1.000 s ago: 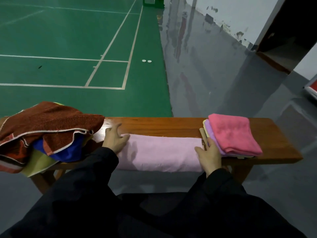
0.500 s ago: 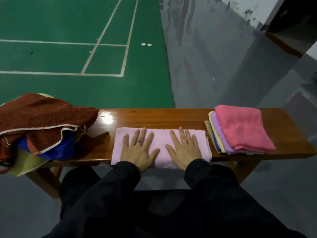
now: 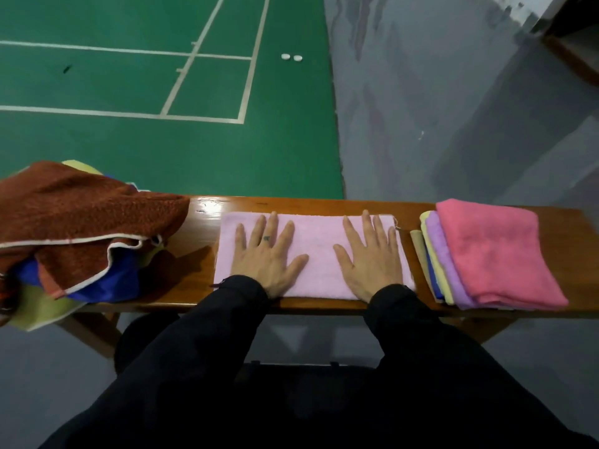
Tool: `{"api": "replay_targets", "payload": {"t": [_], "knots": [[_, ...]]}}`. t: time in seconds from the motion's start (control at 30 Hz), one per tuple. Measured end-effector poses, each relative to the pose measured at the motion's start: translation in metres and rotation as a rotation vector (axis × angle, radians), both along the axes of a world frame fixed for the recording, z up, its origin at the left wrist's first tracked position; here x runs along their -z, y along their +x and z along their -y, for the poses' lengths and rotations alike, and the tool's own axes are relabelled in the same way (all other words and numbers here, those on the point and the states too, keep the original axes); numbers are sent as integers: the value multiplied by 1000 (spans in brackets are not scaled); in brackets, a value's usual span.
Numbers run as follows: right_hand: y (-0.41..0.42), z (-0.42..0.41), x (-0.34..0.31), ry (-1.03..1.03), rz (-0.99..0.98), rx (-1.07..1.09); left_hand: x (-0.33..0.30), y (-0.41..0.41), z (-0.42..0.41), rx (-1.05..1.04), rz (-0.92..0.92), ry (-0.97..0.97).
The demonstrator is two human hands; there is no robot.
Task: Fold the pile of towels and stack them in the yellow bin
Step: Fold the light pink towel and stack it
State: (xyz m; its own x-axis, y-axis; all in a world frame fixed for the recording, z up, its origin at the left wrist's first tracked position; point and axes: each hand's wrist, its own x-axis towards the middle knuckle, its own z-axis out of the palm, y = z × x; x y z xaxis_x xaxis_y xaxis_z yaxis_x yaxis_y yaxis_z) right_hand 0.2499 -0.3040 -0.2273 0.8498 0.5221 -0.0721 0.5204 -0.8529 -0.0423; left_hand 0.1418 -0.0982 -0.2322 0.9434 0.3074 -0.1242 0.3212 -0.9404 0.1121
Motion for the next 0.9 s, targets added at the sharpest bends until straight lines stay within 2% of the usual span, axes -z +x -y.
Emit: {"api": "replay_targets", "payload": {"t": [0.23, 0.3, 0.37, 0.43, 0.53, 0.6, 0.7, 0.9], "knots": [[-6, 30, 2, -67, 15, 212, -1, -23, -8, -41, -46, -6], [-10, 30, 1, -45, 28, 242, -9, -26, -14, -222, 56, -83], [-12, 35, 3, 14, 43, 277, -18, -35, -21, -495, 171, -172], [-12, 37, 4, 41, 39, 318, -25, -43, -25, -661, 154, -188], [-15, 38, 6, 52, 38, 310, -29, -46, -27, -729, 60, -210], [-18, 45, 11, 138, 97, 241, -31, -42, -30, -715, 53, -278], [-21, 60, 14, 348, 133, 187, -38, -36, -32, -624, 138, -403], [-29, 71, 16, 761, 3, 207, -41, -20, -45, -789, 226, -892]]}}
